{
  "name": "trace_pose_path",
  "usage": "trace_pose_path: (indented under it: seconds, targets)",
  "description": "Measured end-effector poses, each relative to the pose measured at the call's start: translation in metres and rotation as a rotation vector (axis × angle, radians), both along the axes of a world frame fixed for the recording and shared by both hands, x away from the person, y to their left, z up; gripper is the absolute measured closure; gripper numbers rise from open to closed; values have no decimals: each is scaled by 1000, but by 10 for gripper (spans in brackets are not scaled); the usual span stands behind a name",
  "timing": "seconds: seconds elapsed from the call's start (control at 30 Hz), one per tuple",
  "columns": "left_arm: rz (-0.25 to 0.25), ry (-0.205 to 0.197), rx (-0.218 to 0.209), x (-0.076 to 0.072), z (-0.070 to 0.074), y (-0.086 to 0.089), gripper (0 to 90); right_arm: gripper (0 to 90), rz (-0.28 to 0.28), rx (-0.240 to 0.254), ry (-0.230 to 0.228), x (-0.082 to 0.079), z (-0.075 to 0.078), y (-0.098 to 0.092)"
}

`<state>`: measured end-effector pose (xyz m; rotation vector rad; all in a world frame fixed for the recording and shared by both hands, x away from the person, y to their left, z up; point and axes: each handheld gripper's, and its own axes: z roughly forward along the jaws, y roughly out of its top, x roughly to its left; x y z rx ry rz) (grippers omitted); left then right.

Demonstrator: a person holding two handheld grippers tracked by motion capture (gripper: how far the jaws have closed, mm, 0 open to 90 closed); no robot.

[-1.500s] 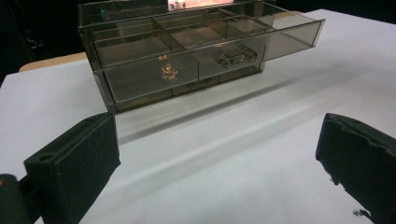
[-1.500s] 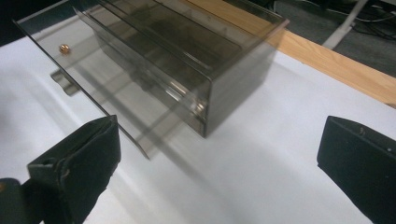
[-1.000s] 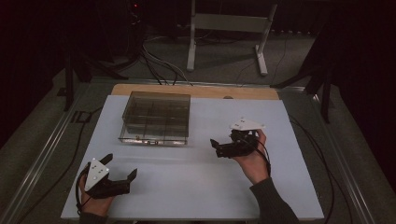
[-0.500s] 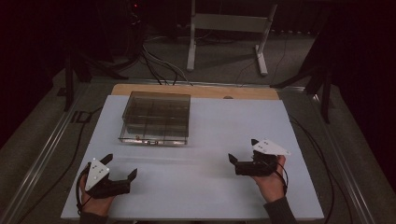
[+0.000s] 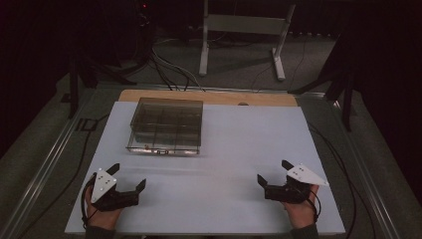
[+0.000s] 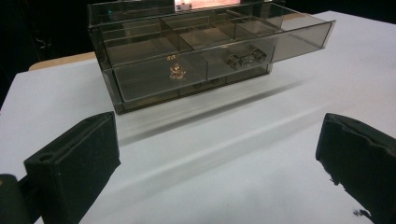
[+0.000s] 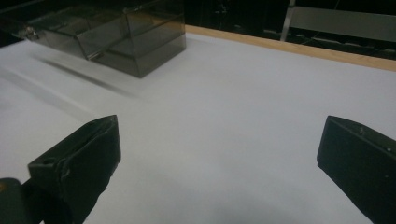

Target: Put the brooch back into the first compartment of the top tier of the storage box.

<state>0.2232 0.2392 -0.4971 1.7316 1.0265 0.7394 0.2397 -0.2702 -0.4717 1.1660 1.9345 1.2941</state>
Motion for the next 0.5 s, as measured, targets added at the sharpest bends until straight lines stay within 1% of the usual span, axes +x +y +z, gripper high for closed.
trace_pose_path:
  seconds: [0.07, 0.13, 0.23, 0.33, 0.4, 0.43, 0.5]
  targets:
    - [1, 0, -2, 1, 0, 0, 3, 0, -9, 7, -8, -2, -1, -4]
    - [5, 3, -13, 3, 0, 0, 3, 0, -16, 11, -11, -2, -2, -8]
    - [5, 2, -18, 4, 0, 0, 3, 0, -31, 14, -5, 0, -5, -14]
    - [20, 10, -37, 5, -1, 2, 3, 0, -42, -7, 1, 0, -9, -17]
    - [28, 12, -41, 5, -1, 2, 3, 0, -39, -8, 6, 0, -11, -19]
    - [32, 13, -43, 5, -1, 2, 3, 0, -42, -18, 4, 0, -12, -20]
    - [32, 13, -43, 5, -1, 2, 3, 0, -41, -16, 7, 0, -12, -21]
